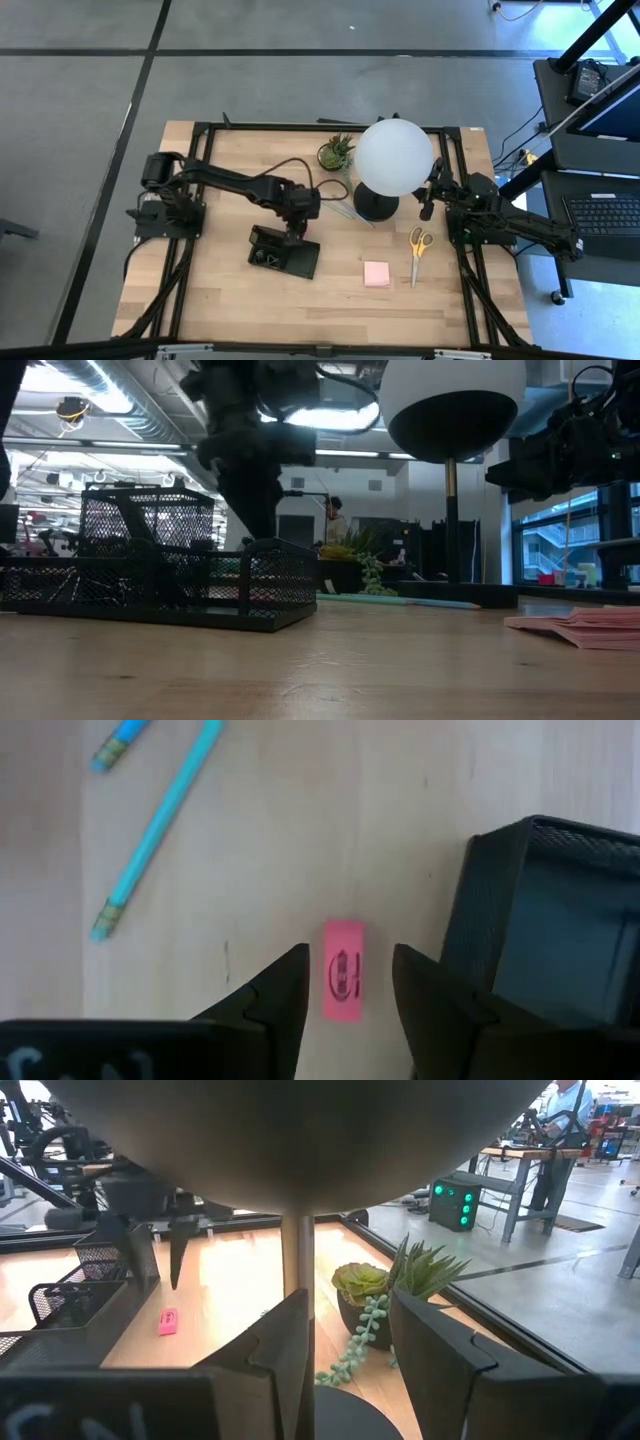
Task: Pick and place office supplies into organizer
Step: Put the eraser into the desk organizer
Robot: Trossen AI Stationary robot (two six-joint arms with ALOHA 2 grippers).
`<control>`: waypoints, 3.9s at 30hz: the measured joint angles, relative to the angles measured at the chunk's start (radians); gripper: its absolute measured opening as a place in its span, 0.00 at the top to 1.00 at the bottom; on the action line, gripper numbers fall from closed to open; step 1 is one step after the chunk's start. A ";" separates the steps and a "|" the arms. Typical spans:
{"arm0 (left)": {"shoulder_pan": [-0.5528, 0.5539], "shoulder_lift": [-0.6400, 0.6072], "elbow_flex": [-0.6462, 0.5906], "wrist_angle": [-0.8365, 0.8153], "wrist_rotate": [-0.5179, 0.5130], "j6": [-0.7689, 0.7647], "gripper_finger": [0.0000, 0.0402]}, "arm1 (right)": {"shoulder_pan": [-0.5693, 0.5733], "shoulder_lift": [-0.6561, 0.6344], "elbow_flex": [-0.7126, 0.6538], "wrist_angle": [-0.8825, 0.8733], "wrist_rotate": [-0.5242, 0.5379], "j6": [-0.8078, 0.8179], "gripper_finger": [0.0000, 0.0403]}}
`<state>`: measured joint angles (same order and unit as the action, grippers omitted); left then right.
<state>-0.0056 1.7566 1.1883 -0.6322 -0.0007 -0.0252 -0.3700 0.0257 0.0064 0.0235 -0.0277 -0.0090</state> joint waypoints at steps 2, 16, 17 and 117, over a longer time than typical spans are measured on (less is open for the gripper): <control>-0.001 0.024 0.022 -0.004 0.001 0.027 0.65 | 0.000 0.000 0.000 0.000 0.000 0.000 0.64; 0.001 0.050 0.044 -0.045 0.028 0.118 0.65 | 0.000 0.000 0.000 0.000 0.000 0.000 0.64; -0.001 0.053 0.044 -0.044 0.025 0.118 0.65 | 0.000 0.000 0.000 0.000 0.000 0.000 0.64; -0.295 0.182 0.485 -0.577 -0.083 -0.144 0.85 | 0.000 0.000 0.000 0.000 0.000 -0.002 0.64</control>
<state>-0.3007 1.9388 1.6733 -1.2095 -0.0837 -0.1693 -0.3702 0.0261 0.0063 0.0234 -0.0273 -0.0105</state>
